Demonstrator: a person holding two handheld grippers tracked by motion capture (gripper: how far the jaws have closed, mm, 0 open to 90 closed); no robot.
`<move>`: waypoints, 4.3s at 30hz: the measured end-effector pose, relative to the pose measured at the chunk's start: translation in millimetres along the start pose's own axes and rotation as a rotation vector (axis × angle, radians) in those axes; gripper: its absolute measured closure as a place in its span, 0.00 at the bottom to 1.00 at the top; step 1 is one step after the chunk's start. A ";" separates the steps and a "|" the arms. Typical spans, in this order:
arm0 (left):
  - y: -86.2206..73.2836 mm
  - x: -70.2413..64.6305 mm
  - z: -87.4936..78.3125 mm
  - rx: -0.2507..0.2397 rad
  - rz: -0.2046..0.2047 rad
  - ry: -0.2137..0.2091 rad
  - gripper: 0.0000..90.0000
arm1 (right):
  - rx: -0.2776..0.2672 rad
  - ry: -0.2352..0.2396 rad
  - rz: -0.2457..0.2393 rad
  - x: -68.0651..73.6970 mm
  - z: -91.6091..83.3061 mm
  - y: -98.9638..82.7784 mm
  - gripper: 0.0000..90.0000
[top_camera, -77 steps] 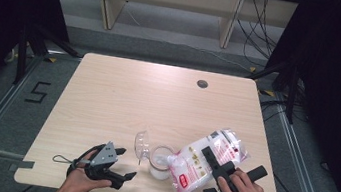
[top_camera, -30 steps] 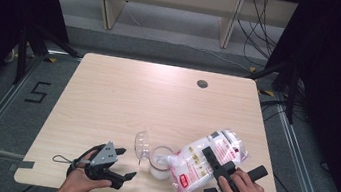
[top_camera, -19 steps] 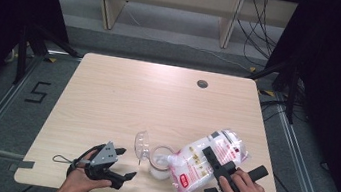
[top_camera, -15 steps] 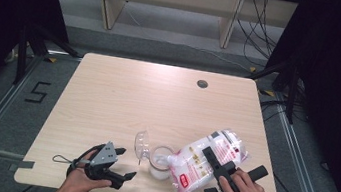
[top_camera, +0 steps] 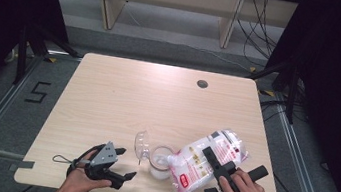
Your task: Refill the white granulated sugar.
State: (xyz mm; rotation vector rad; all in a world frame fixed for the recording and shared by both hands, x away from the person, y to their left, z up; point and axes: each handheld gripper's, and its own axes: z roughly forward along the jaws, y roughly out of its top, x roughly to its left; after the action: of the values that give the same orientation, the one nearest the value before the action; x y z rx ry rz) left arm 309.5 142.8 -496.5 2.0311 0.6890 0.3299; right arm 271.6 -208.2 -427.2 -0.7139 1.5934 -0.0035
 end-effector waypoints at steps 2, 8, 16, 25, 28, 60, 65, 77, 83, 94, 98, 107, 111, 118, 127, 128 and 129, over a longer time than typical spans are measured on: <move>0.1 0.0 0.2 -0.002 0.002 -0.005 0.17 | 0.000 0.001 -0.001 0.0 0.1 0.0 0.78; 0.0 -0.1 0.0 0.000 -0.002 0.000 0.17 | -0.001 0.000 -0.001 0.0 0.3 -0.1 0.78; 0.0 -0.2 0.0 0.000 -0.002 0.000 0.17 | -0.005 0.005 -0.020 -1.1 0.4 -1.5 0.78; 0.3 -0.1 -0.4 -0.003 0.004 0.002 0.17 | -0.007 -0.001 -0.019 -0.7 0.5 -1.8 0.78; 0.0 -0.2 0.0 -0.001 -0.002 -0.001 0.17 | 0.003 0.000 0.006 0.2 -0.4 -2.0 0.78; 0.3 -0.1 -0.3 -0.003 0.000 0.001 0.17 | 0.006 0.005 0.001 0.1 0.0 -1.9 0.78; 0.2 -0.5 -0.2 -0.003 -0.007 0.000 0.17 | 0.009 0.003 -0.003 -0.2 -0.3 -2.1 0.78; 0.2 -0.1 -0.2 -0.001 0.002 0.003 0.17 | 0.015 0.010 -0.018 -0.5 0.1 -2.5 0.79; 0.2 -0.4 -0.4 -0.003 -0.002 0.000 0.17 | 0.010 0.010 -0.035 -1.2 0.6 -2.4 0.79; 0.8 2.0 0.1 -0.001 0.034 -0.008 0.17 | 0.022 0.011 -0.031 -1.5 -0.4 -0.9 0.79; -0.2 0.2 1.4 -0.006 -0.003 -0.009 0.17 | 0.019 0.021 -0.045 -1.7 0.0 -1.0 0.79; -0.1 0.7 1.0 0.001 0.003 -0.012 0.17 | 0.024 0.025 -0.036 -0.9 0.8 0.6 0.79; -0.1 1.9 0.9 0.017 0.019 -0.004 0.17 | 0.018 0.019 -0.055 -3.5 1.5 0.2 0.79; 0.6 3.5 0.4 0.013 0.048 -0.007 0.17 | 0.018 0.029 -0.064 -3.5 1.3 0.3 0.79; -0.1 0.7 1.1 -0.003 -0.002 -0.015 0.17 | 0.027 0.033 -0.055 -2.8 0.7 0.8 0.79; -0.1 0.6 1.1 -0.002 -0.002 -0.015 0.17 | 0.027 0.032 -0.054 -2.9 0.6 0.7 0.79; 0.0 0.6 1.1 -0.002 -0.002 -0.016 0.17 | 0.018 0.022 -0.065 -4.3 1.3 0.6 0.79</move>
State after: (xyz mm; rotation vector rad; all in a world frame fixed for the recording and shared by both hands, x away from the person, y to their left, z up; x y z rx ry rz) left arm 310.5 142.4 -497.1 2.0286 0.6806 0.3132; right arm 272.4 -205.3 -423.7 -0.7536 1.5889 -0.0739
